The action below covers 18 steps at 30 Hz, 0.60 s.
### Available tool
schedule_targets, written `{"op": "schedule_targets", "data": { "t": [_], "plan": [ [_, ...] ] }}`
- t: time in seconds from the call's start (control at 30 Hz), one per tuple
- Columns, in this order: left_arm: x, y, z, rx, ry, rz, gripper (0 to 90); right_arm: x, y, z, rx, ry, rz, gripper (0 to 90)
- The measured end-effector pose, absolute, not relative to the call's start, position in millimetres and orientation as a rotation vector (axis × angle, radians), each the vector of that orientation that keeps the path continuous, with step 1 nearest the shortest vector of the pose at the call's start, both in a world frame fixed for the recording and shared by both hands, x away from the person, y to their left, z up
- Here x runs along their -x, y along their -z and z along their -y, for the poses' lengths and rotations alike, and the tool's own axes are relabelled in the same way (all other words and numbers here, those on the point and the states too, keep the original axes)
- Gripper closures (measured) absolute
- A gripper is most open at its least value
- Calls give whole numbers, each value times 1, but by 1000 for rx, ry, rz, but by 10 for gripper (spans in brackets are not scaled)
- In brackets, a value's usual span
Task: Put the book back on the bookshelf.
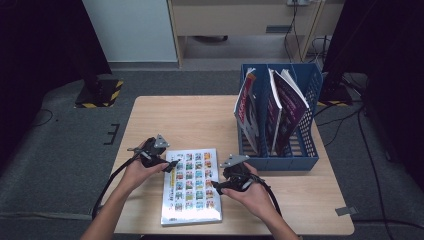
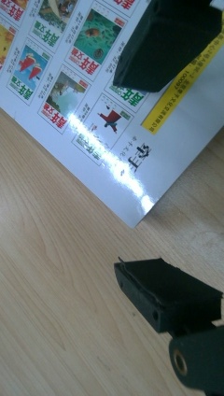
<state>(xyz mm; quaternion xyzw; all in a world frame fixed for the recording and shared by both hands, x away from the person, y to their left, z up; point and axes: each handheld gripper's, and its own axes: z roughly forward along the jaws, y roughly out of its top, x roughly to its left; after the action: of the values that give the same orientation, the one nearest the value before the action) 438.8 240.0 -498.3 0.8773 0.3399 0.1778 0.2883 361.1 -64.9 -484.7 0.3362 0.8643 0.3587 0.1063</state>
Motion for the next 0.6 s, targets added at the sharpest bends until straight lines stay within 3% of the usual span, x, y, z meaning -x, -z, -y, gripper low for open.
{"op": "schedule_targets", "data": {
  "t": [0.6],
  "plan": [
    [-449, 503, -234, -2359, -426, -916, 113, -349, 498, 47, -952, -1048, -2643, 223]
  ]
}}
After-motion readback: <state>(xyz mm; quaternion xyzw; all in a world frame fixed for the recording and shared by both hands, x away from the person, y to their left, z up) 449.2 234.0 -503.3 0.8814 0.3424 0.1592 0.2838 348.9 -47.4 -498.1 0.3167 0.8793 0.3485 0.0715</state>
